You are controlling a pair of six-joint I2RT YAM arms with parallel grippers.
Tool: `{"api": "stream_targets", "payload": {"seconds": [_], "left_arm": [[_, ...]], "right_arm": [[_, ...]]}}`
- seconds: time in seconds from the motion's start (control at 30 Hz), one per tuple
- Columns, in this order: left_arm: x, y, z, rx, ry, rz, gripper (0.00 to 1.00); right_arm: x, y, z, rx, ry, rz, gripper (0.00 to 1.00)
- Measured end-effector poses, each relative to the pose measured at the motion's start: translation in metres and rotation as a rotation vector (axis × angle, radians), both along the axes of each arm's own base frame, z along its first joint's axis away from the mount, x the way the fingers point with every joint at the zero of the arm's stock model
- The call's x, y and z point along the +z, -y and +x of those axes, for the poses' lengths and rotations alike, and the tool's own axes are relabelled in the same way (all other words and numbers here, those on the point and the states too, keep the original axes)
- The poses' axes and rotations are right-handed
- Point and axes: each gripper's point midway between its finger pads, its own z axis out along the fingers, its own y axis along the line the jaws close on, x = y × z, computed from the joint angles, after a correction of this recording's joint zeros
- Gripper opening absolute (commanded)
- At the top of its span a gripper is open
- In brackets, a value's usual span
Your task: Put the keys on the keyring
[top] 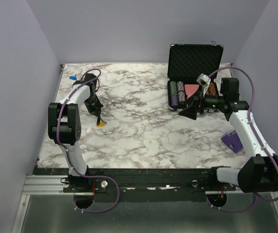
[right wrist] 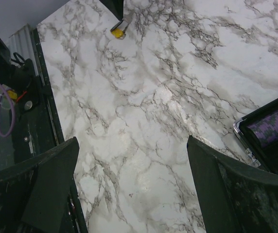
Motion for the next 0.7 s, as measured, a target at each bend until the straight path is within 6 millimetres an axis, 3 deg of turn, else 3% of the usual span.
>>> {"api": "stream_targets", "payload": {"seconds": [0.23, 0.43, 0.7], "left_arm": [[-0.027, 0.003, -0.054, -0.021, -0.158, 0.009, 0.0], [-0.026, 0.012, -0.071, -0.064, -0.195, 0.016, 0.0], [-0.028, 0.048, -0.101, -0.201, -0.232, 0.016, 0.0]], "right_arm": [[-0.001, 0.0, -0.003, 0.006, 0.0, -0.007, 1.0], [0.001, 0.001, -0.005, 0.009, 0.013, -0.009, 1.0], [0.009, 0.0, -0.009, 0.017, 0.046, -0.007, 1.0]]}}
